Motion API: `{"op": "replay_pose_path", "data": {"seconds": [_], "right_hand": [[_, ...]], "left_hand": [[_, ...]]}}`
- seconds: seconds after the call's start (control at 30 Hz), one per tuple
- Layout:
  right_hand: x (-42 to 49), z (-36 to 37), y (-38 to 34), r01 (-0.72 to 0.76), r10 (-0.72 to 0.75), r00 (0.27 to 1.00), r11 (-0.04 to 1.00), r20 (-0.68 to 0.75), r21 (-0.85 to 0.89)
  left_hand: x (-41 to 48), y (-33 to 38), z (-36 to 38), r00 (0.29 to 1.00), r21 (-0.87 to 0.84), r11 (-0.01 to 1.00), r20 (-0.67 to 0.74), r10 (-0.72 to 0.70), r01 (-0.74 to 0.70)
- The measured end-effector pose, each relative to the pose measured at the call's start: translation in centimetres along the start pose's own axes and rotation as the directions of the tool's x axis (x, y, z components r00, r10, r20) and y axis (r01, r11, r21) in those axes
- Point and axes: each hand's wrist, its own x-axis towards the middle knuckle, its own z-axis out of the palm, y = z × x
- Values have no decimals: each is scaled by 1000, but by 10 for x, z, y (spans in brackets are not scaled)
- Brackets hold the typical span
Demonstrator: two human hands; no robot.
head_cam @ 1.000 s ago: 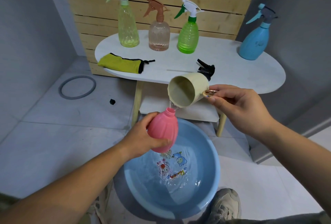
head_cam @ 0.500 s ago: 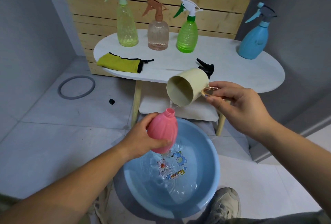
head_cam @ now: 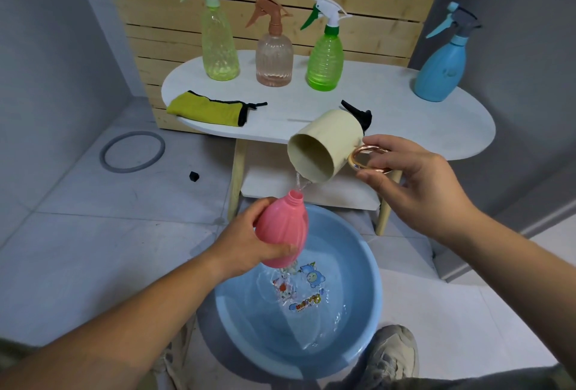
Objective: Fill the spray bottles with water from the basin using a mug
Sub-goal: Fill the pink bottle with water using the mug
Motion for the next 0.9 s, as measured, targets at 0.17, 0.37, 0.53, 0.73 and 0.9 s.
{"op": "replay_pose_path", "data": {"seconds": [0.17, 0.37, 0.53, 0.73, 0.9], "right_hand": [[-2, 0, 0, 111, -110, 994, 987, 18, -115], [-2, 3, 2, 162, -161, 987, 974, 21, -157], [-2, 5, 3, 247, -251, 968, 947, 5, -203], [-2, 8, 5, 354, -361, 932, 896, 24, -268], [-4, 17, 6, 296, -299, 954, 932, 19, -211]], "left_hand": [[-1, -1, 1, 1000, -12, 1000, 3, 2, -1], [-1, -1, 2, 1000, -5, 1000, -7, -11, 11], [-1, -2, 2, 1000, -7, 1000, -11, -24, 24], [0, -2, 2, 1000, -14, 1000, -9, -15, 15], [0, -4, 3, 1000, -31, 999, -19, -9, 9]]}}
